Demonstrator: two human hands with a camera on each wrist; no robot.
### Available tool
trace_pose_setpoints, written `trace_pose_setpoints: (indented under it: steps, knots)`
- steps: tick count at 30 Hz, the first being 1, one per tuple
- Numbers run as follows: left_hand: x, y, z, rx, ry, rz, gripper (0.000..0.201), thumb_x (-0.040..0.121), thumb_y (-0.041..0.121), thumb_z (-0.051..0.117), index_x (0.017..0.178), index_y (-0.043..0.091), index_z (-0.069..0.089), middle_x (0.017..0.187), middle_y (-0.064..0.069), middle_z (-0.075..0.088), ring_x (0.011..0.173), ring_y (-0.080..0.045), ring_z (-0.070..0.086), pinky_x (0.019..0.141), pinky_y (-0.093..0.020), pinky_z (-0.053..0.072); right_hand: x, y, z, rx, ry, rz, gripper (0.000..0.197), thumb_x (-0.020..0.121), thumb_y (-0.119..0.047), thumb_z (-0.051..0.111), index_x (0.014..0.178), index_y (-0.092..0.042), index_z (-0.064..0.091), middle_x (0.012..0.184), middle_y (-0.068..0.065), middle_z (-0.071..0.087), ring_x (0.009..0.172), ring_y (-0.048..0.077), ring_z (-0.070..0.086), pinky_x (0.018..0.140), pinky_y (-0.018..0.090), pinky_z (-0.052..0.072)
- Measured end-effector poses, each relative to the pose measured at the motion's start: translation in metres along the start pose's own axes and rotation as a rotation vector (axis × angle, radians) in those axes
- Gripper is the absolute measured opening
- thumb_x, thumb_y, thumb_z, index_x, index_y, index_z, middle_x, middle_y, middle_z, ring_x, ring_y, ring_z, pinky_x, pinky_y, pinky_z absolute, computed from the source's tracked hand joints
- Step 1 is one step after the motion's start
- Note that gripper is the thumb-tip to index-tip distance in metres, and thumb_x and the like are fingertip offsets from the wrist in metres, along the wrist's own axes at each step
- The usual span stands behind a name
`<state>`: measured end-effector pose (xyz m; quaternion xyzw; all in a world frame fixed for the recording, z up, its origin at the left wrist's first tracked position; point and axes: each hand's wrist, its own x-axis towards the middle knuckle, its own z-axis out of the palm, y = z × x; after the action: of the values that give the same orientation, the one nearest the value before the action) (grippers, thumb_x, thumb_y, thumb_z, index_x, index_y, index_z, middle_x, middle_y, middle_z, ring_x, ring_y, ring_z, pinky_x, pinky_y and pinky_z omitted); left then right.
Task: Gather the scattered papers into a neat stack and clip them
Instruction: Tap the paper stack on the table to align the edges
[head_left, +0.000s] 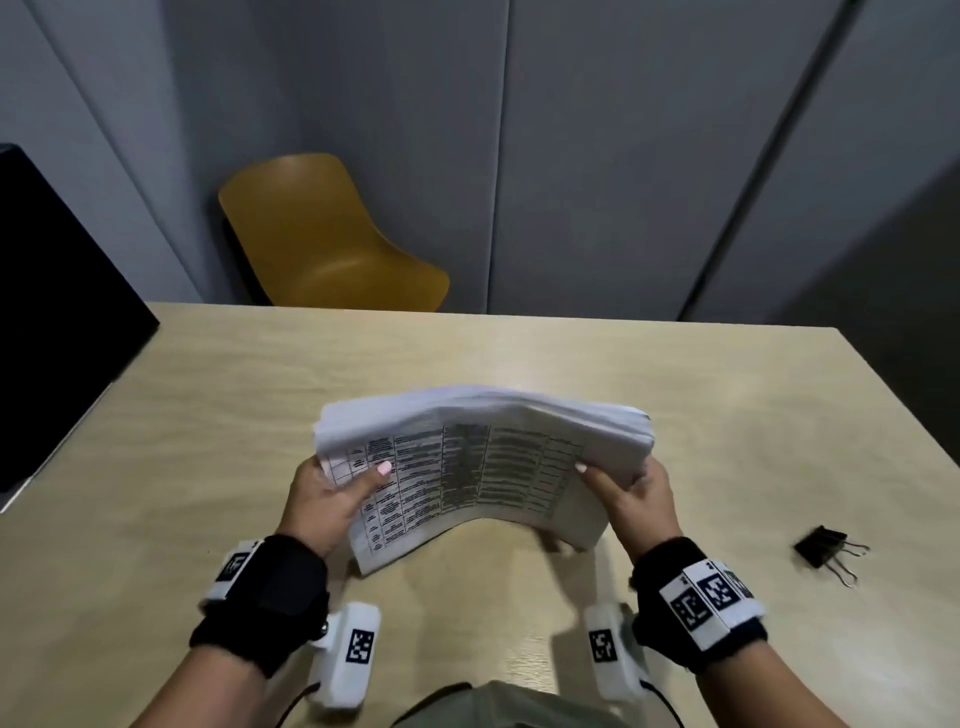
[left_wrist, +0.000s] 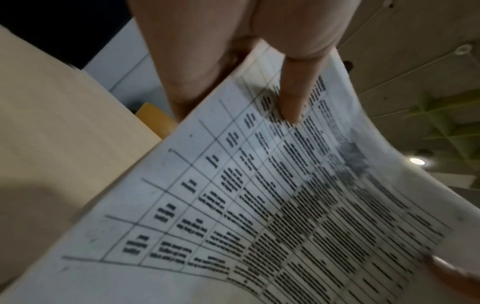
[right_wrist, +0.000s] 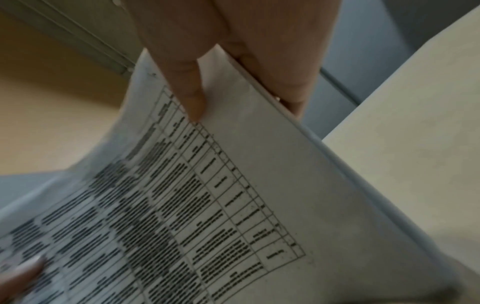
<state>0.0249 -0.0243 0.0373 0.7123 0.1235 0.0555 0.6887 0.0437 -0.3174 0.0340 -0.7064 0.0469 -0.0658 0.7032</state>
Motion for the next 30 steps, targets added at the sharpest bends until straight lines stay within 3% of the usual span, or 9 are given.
trace_pose_setpoints:
  steps: [2,6,9,13,18,21,24,27,30]
  knots:
    - [-0.004,0.007,0.008,0.001,0.009,0.037,0.022,0.076,0.008,0.071,0.097,0.014,0.064,0.082,0.011,0.075,0.082,-0.006,0.070,0.078,-0.021,0.055,0.000,-0.002,0.003,-0.010,0.017,0.001,0.023,0.078,0.010,0.064,0.088,-0.011,0.065,0.069,-0.018,0.073,0.067,-0.004,0.065,0.065,0.014,0.053]
    - [-0.002,0.022,0.016,0.020,0.048,0.155,0.030,0.068,-0.001,0.074,0.085,0.021,0.063,0.067,0.021,0.072,0.066,0.009,0.065,0.061,-0.008,0.051,0.000,-0.015,0.006,0.016,0.052,-0.027,0.032,0.075,0.009,0.067,0.094,-0.017,0.062,0.076,-0.014,0.074,0.074,-0.001,0.066,0.071,0.018,0.054]
    - [-0.001,0.032,0.014,-0.034,0.090,0.209,0.042,0.056,0.026,0.084,0.091,0.024,0.062,0.086,0.010,0.069,0.075,0.006,0.065,0.069,-0.011,0.051,-0.006,-0.028,0.009,0.020,0.127,-0.073,0.048,0.068,-0.027,0.077,0.110,-0.022,0.057,0.103,-0.002,0.066,0.093,0.010,0.062,0.086,0.025,0.051]
    - [0.001,0.043,0.019,-0.185,0.159,0.137,0.046,0.066,0.066,0.053,0.087,0.028,0.066,0.099,-0.004,0.064,0.094,-0.021,0.057,0.086,-0.038,0.043,-0.003,-0.046,0.020,0.109,0.295,-0.063,0.051,0.061,-0.063,0.056,0.100,-0.030,0.057,0.110,0.009,0.063,0.102,0.022,0.058,0.092,0.037,0.044]
    - [0.006,0.046,0.033,-0.313,0.343,0.059,0.031,0.066,0.051,0.065,0.050,0.025,0.064,0.065,0.001,0.053,0.079,-0.023,0.052,0.078,-0.038,0.043,0.011,-0.051,0.031,0.131,0.449,0.011,0.023,0.066,-0.049,0.058,0.076,-0.028,0.058,0.082,-0.008,0.059,0.083,0.014,0.054,0.087,0.038,0.047]
    - [0.006,0.043,0.034,-0.295,0.328,0.119,0.016,0.070,0.032,0.065,0.058,0.023,0.070,0.062,0.010,0.065,0.084,-0.022,0.057,0.083,-0.037,0.045,0.008,-0.048,0.031,0.128,0.423,-0.055,0.025,0.063,-0.045,0.060,0.083,-0.031,0.059,0.089,-0.005,0.059,0.086,0.014,0.053,0.084,0.032,0.045]
    - [-0.003,0.044,0.036,-0.290,0.310,0.197,0.014,0.079,0.017,0.063,0.068,0.024,0.069,0.075,0.012,0.070,0.079,-0.004,0.062,0.077,-0.020,0.049,0.001,-0.044,0.028,0.118,0.380,-0.166,0.037,0.065,-0.041,0.060,0.099,-0.025,0.057,0.095,-0.007,0.056,0.086,0.000,0.052,0.085,0.020,0.043]
    - [-0.007,0.043,0.036,-0.238,0.354,0.207,0.010,0.085,0.024,0.060,0.076,0.023,0.065,0.080,0.007,0.064,0.066,0.004,0.060,0.064,-0.015,0.047,-0.001,-0.038,0.023,0.037,0.391,-0.216,0.038,0.072,-0.037,0.059,0.107,-0.021,0.055,0.097,-0.008,0.055,0.082,-0.012,0.051,0.080,0.010,0.042]
    - [-0.007,0.042,0.035,-0.269,0.368,0.146,0.027,0.075,0.048,0.058,0.072,0.023,0.068,0.076,-0.002,0.060,0.073,-0.017,0.059,0.068,-0.032,0.046,0.000,-0.037,0.020,0.054,0.414,-0.154,0.041,0.066,-0.054,0.055,0.100,-0.031,0.056,0.097,-0.004,0.060,0.086,0.003,0.053,0.080,0.021,0.044]
